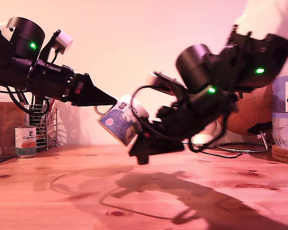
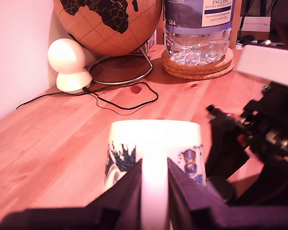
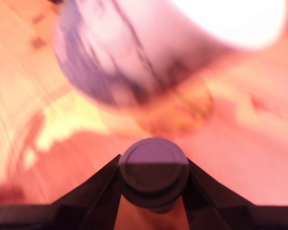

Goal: Lift the coffee cup and remove the coffee capsule that is hidden under it

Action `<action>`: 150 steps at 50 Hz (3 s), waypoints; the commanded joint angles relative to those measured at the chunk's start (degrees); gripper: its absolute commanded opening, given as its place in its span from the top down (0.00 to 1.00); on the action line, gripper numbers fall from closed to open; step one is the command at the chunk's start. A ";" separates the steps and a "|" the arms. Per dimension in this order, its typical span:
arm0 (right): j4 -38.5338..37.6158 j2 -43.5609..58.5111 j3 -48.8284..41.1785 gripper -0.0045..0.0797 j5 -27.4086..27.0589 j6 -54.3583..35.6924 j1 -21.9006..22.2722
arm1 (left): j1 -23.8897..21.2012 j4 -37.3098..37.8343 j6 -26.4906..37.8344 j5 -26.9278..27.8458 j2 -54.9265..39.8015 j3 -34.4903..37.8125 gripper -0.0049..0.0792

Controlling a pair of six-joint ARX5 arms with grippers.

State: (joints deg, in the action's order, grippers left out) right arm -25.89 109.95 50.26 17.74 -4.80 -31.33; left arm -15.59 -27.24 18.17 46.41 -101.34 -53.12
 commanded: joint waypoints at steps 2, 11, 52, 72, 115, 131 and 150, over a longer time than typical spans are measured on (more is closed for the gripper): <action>-0.79 -1.07 -2.91 0.88 -0.31 -0.11 0.55 | 0.11 -1.44 -0.24 0.48 1.29 -0.15 0.97; -1.77 -4.35 -6.56 0.88 -0.79 0.35 2.10 | 0.11 -1.42 -0.24 0.48 1.29 -0.15 0.97; -12.00 -23.78 -30.47 0.88 -14.93 8.02 8.92 | 0.11 -1.27 -0.26 0.50 1.29 -0.15 0.97; -11.98 -23.23 -31.17 0.88 -19.63 7.76 9.77 | 0.11 -1.29 -0.44 0.52 1.29 -0.15 0.97; -13.46 -16.66 -31.17 0.64 -15.41 9.55 9.35 | -1.46 -1.09 -1.70 0.72 1.29 -0.15 0.97; -13.70 -16.68 -31.17 0.54 -12.11 9.55 9.16 | -1.84 -1.07 -1.73 0.72 1.29 -0.15 0.97; -13.31 -18.56 -31.15 0.49 -10.62 9.49 9.16 | -1.84 -1.07 -1.70 0.72 1.29 -0.15 0.97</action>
State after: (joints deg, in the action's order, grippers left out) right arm -38.89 92.82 20.10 6.61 4.49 -21.85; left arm -17.21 -27.03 16.67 46.48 -101.34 -53.12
